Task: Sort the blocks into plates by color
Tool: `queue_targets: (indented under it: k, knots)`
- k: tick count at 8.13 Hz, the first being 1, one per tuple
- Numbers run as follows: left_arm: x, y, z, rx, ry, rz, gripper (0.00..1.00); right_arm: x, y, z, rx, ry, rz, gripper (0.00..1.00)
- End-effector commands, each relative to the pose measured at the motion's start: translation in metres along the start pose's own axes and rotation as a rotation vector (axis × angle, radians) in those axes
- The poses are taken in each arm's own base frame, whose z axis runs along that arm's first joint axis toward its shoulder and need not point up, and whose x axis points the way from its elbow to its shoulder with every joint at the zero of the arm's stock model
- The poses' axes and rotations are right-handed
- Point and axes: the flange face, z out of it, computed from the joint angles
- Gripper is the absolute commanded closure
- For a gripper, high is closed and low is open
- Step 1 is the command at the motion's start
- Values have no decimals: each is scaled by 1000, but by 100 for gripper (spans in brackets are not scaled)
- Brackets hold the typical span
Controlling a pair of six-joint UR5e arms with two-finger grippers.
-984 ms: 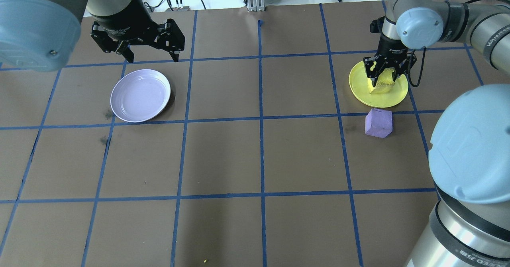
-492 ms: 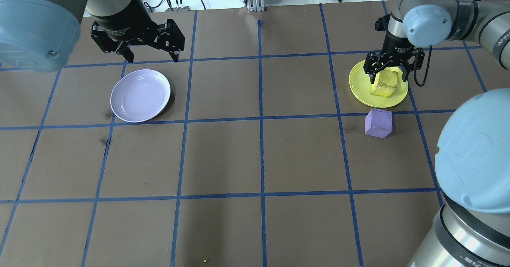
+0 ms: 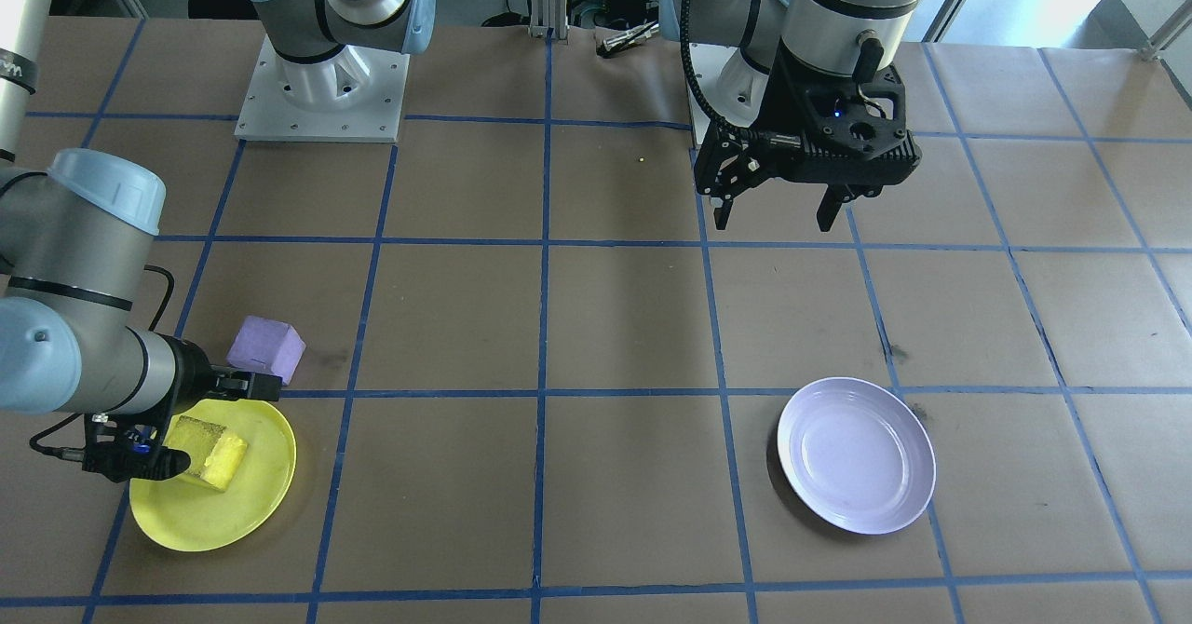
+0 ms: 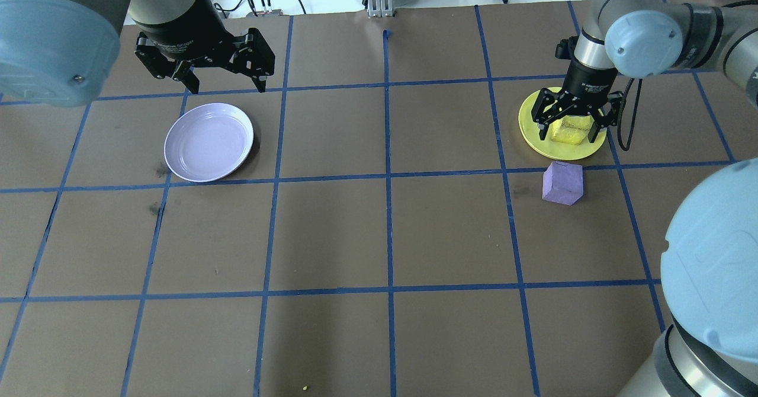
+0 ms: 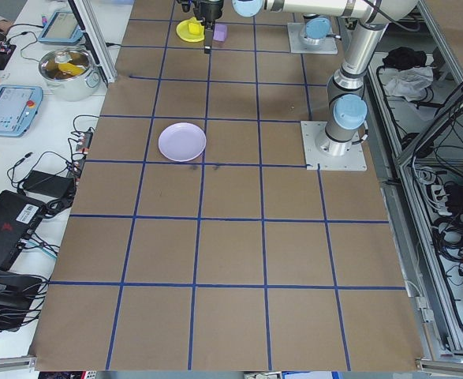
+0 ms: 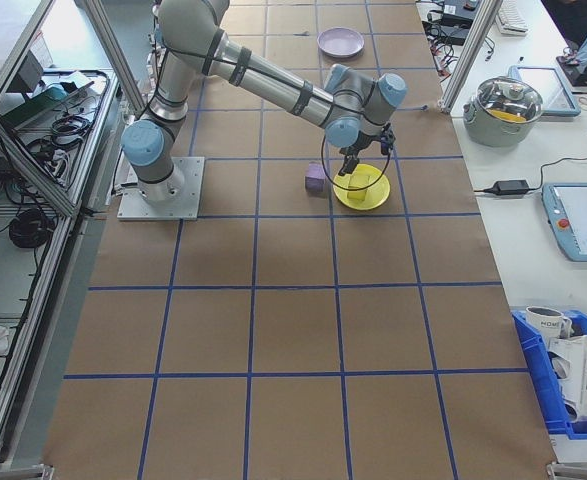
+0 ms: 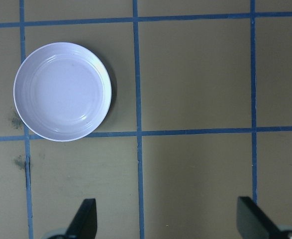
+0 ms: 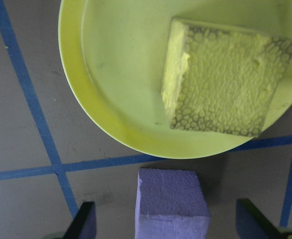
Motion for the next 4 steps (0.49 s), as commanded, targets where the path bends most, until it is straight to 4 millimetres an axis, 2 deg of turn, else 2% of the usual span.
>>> queue_targets:
  k: [1,2,3,4]
  knots:
    - [0,0,0,0,0,0,0,4,30,64,-2,50,-14,0]
    - [0,0,0,0,0,0,0,2,43,85,6,53,-15,0]
    - [0,0,0,0,-1,0,0,2,50,92,18,55,-17,4]
    - [0,0,0,0,-1,0,0,1,50,92,18,51,-18,38]
